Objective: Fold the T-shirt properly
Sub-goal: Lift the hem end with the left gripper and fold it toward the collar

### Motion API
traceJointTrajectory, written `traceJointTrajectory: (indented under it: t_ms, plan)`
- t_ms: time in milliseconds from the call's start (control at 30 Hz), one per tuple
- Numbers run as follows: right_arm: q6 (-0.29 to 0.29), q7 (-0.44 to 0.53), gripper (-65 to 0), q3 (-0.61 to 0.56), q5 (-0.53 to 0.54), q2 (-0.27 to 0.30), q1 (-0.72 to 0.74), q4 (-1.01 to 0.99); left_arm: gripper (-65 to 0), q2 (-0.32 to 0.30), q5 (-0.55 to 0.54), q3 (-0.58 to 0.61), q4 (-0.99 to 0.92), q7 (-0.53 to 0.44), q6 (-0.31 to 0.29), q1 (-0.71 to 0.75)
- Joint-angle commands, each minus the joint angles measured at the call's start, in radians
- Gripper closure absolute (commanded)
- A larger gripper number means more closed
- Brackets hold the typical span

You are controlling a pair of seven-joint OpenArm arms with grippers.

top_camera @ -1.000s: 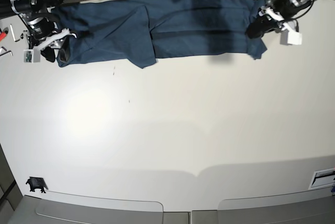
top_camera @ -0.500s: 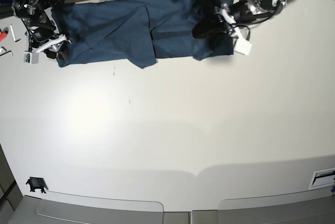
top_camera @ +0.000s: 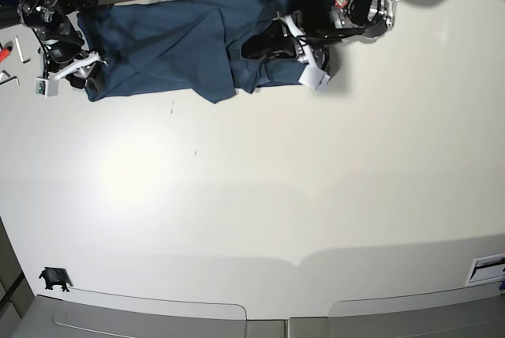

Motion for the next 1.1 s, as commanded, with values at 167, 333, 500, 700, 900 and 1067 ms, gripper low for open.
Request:
traceJointTrajectory:
  t_ms: [167,333,500,700,900,1067]
  plan:
    - [0.004,0.024,-26.7,0.006,0.014,0.017,0.006,0.014,-17.0,0.005,-0.034,0.003,0.018,-0.035,-0.015,-0.011]
    - [0.004,0.024,-26.7,0.006,0.014,0.017,0.006,0.014,-30.8,0.005,-0.116,0.003,0.018,-0.037,-0.016,-0.01]
    - [0.004,0.024,-26.7,0.006,0.014,0.017,0.006,0.014,-30.7,0.005,-0.158,0.003,0.031,-0.01,-0.065,-0.011]
    - [0.004,0.023,-26.7,0.006,0.013,0.017,0.006,0.014,-7.1,-0.029,-0.032,-0.002,0.183,0.077,-0.065,-0.008]
    - [0.004,0.024,-26.7,0.006,0.014,0.017,0.006,0.014,0.0,-0.087,0.252,-0.002,0.328,0.047,-0.034,0.029]
    - [0.004,0.027,-26.7,0.006,0.014,0.017,0.006,0.014,0.0,-0.087,0.405,0.003,0.307,-0.041,0.025,0.087]
